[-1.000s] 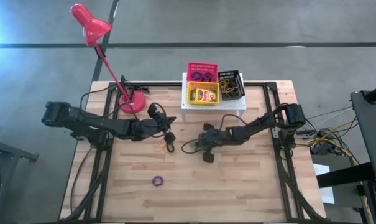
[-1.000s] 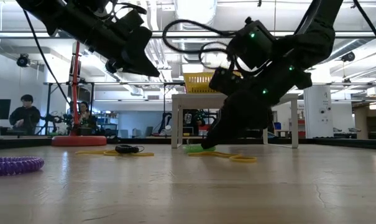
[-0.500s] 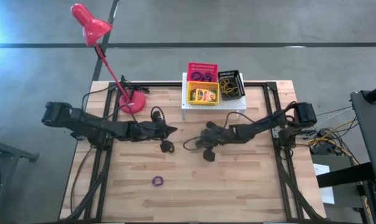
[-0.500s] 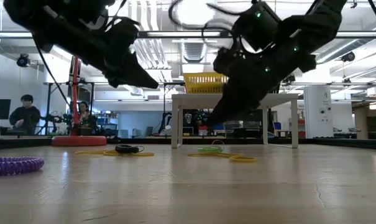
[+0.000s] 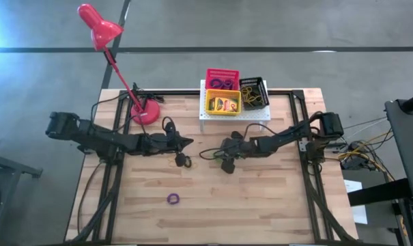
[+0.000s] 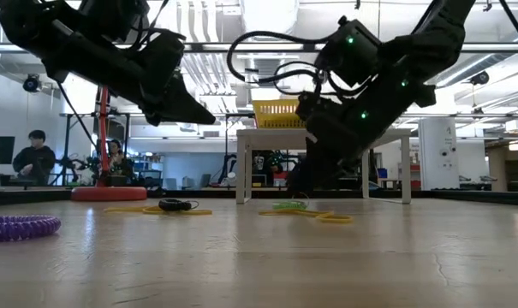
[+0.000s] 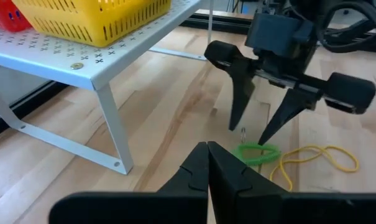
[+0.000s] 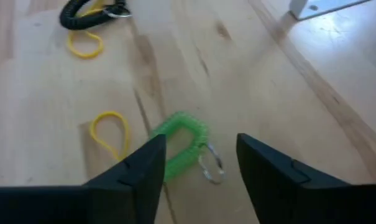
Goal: Pick & Place Office Desk Supplies
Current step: Put the green spring keychain into the red bin on the shelf
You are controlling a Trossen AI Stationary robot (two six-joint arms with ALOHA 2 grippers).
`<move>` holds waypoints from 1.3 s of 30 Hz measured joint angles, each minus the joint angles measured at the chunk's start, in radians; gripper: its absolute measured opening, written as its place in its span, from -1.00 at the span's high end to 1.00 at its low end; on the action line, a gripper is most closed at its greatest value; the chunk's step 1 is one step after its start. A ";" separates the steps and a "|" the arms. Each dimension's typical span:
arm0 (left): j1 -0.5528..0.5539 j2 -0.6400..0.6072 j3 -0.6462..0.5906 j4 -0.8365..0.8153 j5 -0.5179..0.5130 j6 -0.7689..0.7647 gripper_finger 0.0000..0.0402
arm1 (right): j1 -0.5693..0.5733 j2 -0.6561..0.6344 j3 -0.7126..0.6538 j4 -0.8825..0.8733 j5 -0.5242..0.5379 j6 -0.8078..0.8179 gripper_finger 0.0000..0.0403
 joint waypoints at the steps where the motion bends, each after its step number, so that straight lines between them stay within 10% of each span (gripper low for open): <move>1: 0.000 0.000 0.000 0.000 0.000 0.000 0.99 | 0.000 0.005 0.000 0.003 0.009 0.000 0.02; 10: 0.001 0.000 0.000 0.001 0.000 0.000 0.99 | -0.019 0.067 0.002 0.040 -0.068 0.006 0.01; 24: 0.002 0.000 0.000 0.008 0.035 -0.008 0.99 | -0.014 0.056 0.005 0.087 -0.109 -0.028 0.88; 29: 0.005 0.006 0.000 0.047 0.085 -0.008 0.98 | -0.008 0.009 0.032 0.099 -0.103 -0.068 0.91; 39: 0.043 0.236 0.033 0.442 0.269 -0.025 0.50 | 0.099 -0.119 0.040 0.165 0.229 -0.234 0.91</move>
